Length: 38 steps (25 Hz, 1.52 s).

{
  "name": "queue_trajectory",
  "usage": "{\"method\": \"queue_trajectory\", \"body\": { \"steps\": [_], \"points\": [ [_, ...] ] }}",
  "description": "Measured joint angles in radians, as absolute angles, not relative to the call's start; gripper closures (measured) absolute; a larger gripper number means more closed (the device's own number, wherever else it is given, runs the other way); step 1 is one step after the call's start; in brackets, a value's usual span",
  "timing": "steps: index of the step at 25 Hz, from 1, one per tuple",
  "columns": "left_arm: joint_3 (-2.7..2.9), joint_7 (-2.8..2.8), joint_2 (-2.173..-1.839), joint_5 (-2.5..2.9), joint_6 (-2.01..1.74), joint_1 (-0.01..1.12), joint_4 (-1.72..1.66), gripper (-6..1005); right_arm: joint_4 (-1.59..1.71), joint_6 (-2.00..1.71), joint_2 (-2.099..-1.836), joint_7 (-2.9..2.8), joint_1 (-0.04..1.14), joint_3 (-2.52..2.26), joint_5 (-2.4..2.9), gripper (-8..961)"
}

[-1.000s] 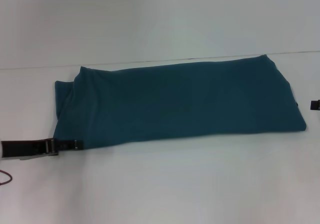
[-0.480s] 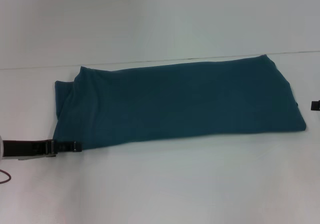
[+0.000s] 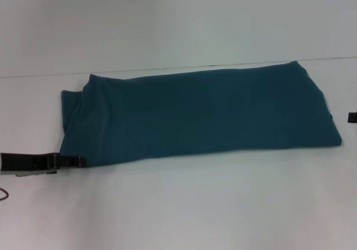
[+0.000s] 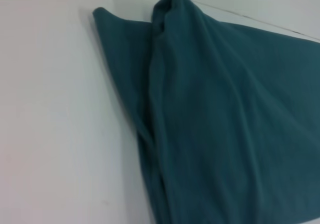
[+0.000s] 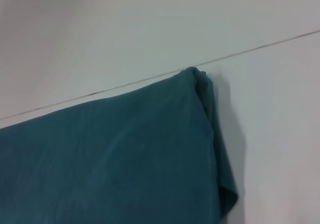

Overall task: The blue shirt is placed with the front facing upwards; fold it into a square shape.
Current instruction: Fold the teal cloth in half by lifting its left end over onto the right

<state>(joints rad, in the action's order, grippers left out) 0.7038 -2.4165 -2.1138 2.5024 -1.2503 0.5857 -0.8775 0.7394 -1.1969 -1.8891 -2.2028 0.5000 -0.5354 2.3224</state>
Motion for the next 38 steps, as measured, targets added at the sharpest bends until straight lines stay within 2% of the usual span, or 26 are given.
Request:
{"method": "queue_trajectory", "body": {
  "steps": [38],
  "points": [
    [0.701, -2.484, -2.118, 2.542, -1.184, 0.615, -0.853, 102, 0.74, -1.205, -1.874, -2.204, 0.503, -0.535, 2.322, 192]
  ]
}}
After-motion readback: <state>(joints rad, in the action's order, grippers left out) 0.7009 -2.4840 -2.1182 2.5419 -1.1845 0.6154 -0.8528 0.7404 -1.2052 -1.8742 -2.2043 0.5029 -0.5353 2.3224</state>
